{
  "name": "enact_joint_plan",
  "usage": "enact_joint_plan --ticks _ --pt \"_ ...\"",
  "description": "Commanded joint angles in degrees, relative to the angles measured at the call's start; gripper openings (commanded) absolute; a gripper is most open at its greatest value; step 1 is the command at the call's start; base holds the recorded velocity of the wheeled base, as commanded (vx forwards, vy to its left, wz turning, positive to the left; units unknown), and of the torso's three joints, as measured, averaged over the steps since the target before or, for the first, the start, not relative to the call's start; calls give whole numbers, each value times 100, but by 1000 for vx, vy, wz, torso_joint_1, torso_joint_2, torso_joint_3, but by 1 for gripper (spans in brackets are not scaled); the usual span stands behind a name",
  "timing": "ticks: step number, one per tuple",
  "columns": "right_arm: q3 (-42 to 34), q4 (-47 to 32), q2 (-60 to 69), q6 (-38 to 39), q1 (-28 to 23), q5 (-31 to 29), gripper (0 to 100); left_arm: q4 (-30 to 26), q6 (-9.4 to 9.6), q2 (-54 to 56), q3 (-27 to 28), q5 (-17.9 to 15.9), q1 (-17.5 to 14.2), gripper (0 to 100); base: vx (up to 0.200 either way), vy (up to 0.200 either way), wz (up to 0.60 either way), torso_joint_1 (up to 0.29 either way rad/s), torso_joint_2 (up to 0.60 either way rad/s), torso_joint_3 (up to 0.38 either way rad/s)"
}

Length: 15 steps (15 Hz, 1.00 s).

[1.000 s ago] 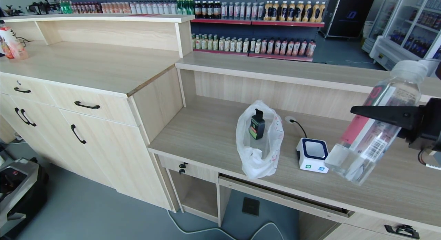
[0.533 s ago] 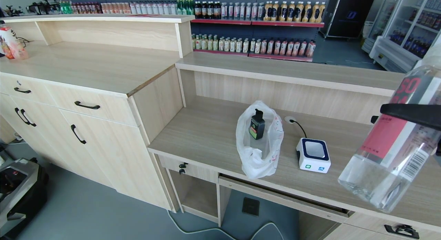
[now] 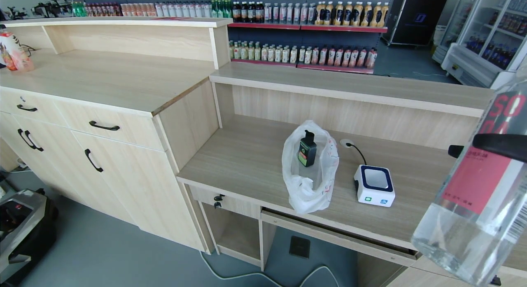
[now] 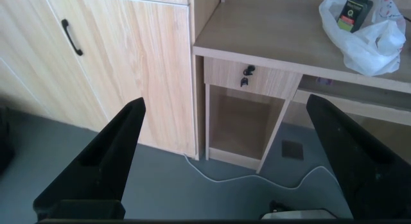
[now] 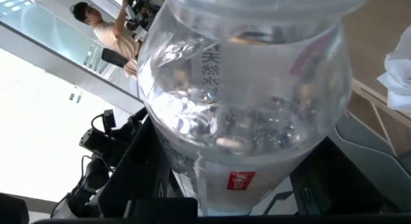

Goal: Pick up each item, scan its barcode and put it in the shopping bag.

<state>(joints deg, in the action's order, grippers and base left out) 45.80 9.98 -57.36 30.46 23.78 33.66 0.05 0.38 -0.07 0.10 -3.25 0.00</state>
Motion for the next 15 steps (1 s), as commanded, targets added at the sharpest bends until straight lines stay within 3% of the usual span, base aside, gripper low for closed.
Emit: enact_joint_plan --ticks 1,15 --pt "17 4 5 -14 188 0 0 4 -3 -1 -1 0 0 100 0 0 0 0 0 0" --pt "-45 -49 40 -32 548 9 0 4 -3 -1 -1 0 0 100 0 0 0 0 0 0"
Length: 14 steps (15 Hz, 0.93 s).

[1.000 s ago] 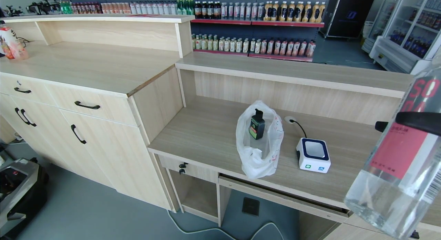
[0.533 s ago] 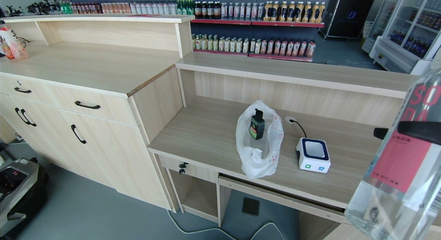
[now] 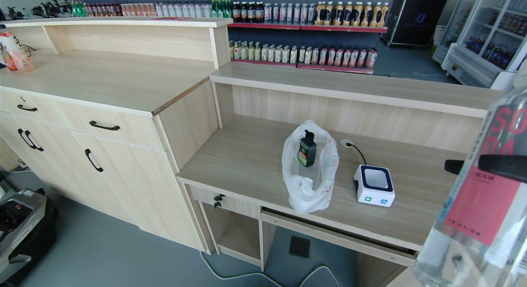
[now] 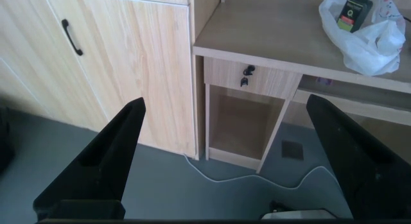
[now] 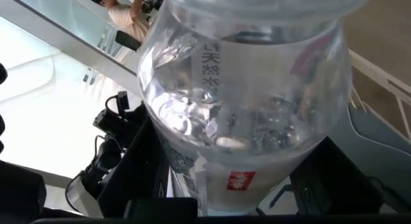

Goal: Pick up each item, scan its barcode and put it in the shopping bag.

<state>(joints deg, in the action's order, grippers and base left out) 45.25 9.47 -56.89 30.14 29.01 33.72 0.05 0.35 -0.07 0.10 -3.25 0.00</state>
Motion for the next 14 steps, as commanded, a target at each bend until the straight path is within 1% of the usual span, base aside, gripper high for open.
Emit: enact_joint_plan --ticks 1,7,14 --pt "19 2 29 1 69 3 0 4 0 -1 -1 0 0 100 0 0 0 0 0 0" --pt "28 2 100 1 157 3 0 4 0 -1 -1 0 0 100 0 0 0 0 0 0" --pt "36 2 82 -25 104 56 0 4 0 -1 -1 0 0 100 0 0 0 0 0 0"
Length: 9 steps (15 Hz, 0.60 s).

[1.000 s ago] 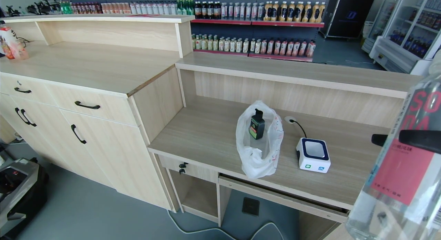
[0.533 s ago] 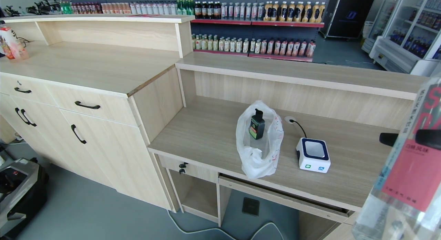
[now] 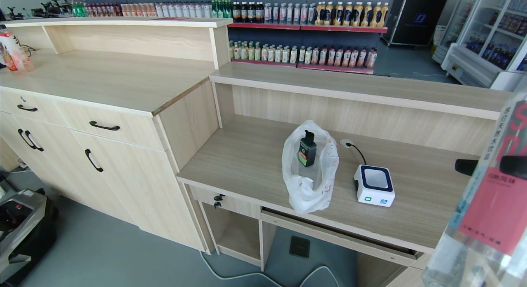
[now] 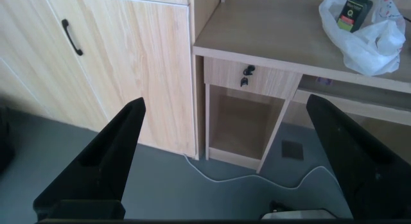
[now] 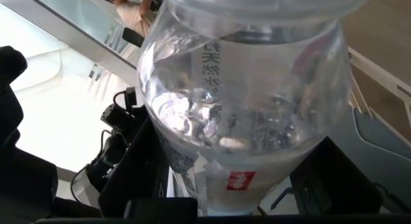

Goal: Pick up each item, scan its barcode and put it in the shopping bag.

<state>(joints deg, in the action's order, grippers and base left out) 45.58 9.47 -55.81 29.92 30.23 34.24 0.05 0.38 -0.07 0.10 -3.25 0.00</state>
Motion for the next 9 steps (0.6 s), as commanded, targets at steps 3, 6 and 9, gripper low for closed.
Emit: enact_joint_plan --ticks 3,6,9 --pt "-14 2 -27 -249 -193 -5 0 4 -3 -1 -1 0 0 100 0 0 0 0 0 0" --pt "-23 2 -18 -258 -193 -23 0 4 -3 -1 -1 0 0 100 0 0 0 0 0 0" --pt "-260 64 -730 -2130 -1090 -225 0 4 6 -1 -1 0 0 100 0 0 0 0 0 0"
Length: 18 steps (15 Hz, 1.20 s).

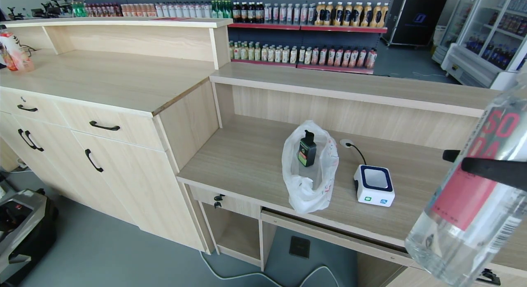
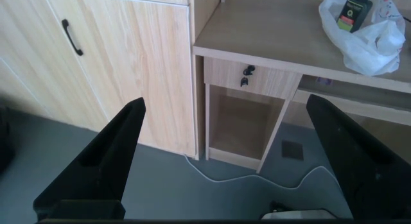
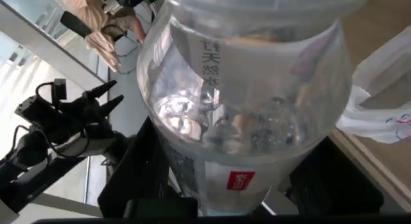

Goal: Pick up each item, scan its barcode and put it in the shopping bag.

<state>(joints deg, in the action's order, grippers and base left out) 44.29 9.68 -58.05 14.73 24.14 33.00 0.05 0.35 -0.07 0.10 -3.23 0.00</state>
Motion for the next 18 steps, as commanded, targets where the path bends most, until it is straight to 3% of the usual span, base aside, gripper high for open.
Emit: enact_joint_plan --ticks 1,3,8,10,11,13,18 --pt "-210 96 -760 -1394 -840 -277 0 4 0 -1 -1 -2 0 100 0 0 0 0 0 0" --pt "-430 509 -1182 -2633 -1359 -593 0 4 0 -1 -1 -2 0 100 0 0 0 0 0 0" --pt "-817 2073 -2219 -4558 -2089 -1340 0 4 0 -1 -1 -2 0 100 0 0 0 0 0 0" --pt "-817 2847 -2738 -5208 -2326 -1358 0 4 9 -1 -1 -2 0 100 0 0 0 0 0 0" --pt "-852 3629 -3116 -5665 -2431 -1358 0 4 9 -1 -1 -2 0 100 0 0 0 0 0 0" --pt "-869 4912 -3749 -6184 -2502 -1349 0 -5 0 -1 -1 -2 0 100 0 0 0 0 0 0" --pt "-1124 7478 -5102 -6649 -2510 -1322 0 4 0 -1 -1 -2 0 100 0 0 0 0 0 0"
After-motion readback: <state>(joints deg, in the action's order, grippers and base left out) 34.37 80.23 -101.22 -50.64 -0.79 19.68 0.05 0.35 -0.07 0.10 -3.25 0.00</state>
